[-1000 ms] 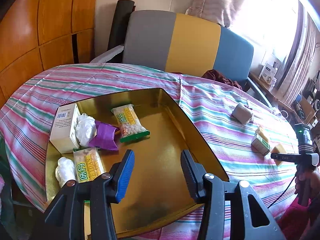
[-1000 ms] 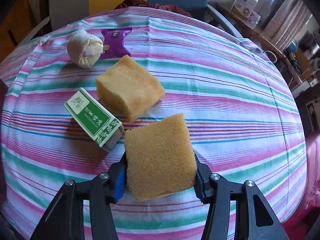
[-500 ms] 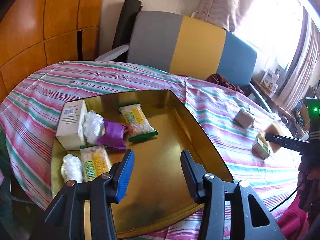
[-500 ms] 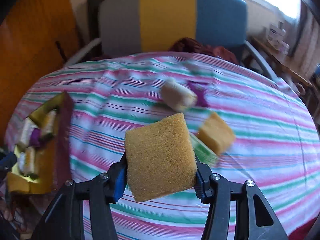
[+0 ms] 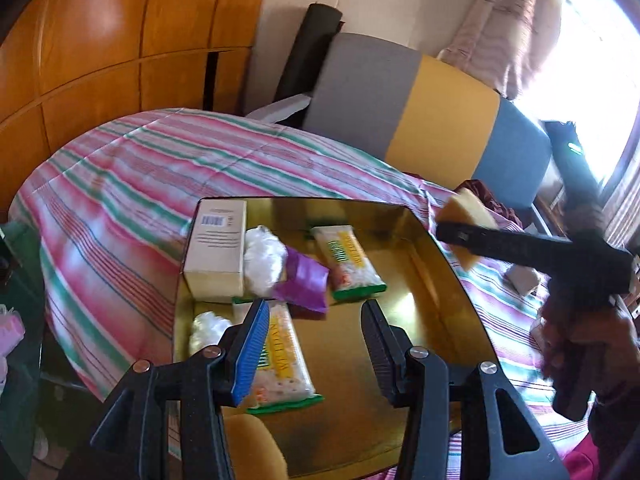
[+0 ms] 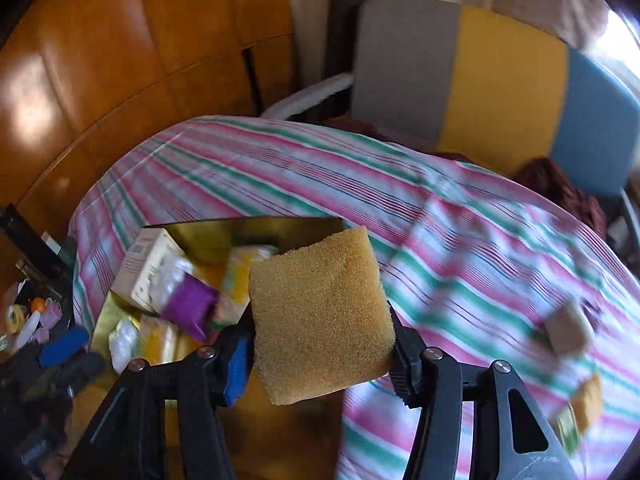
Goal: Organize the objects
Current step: 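Lift the sponge cake with the right gripper and carry it toward the tray, then lower the sponge cake into the gold tray and open the right gripper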
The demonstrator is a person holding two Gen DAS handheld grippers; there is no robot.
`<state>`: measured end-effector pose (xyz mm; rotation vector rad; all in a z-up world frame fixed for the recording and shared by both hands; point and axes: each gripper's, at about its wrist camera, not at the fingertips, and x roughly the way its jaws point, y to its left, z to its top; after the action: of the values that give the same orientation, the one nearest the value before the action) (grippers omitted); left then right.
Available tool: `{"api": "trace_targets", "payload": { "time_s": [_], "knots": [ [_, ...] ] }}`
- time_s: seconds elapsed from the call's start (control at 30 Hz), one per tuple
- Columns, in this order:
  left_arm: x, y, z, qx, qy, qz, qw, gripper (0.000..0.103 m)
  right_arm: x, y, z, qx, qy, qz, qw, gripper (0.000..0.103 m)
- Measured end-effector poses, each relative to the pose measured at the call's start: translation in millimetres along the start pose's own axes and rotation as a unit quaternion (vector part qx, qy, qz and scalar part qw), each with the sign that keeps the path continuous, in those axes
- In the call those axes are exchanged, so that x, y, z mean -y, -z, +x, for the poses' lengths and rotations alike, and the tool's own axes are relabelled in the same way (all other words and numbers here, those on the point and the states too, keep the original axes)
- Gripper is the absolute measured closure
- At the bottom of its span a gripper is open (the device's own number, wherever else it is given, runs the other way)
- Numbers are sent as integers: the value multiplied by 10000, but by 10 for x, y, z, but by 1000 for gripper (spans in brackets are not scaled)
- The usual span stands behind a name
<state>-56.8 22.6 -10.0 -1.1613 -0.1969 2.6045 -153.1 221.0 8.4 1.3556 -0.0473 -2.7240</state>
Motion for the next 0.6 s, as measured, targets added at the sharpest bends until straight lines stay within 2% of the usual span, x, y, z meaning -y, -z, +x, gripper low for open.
{"api": "trace_targets", "payload": {
  "time_s": [0.1,0.17,0.23,0.37,0.6],
  "knots": [
    [-74,7,36,-57,-25,-81,9999,55,-82,-130,279,-135,39,-63,9999,43],
    [-109,16,60,-103,-36,-113,9999,55,-129,-192,482,-270,151,-155,9994,34],
    [-132,21,83,-145,-43,-147,9998,55,-153,-220,607,-346,245,-257,9988,16],
    [-134,40,119,-201,-50,-169,9996,55,-80,-216,636,-335,199,-120,9992,14],
    [-28,46,105,-187,-58,-14,9998,55,83,-50,365,-157,44,93,9998,13]
  ]
}}
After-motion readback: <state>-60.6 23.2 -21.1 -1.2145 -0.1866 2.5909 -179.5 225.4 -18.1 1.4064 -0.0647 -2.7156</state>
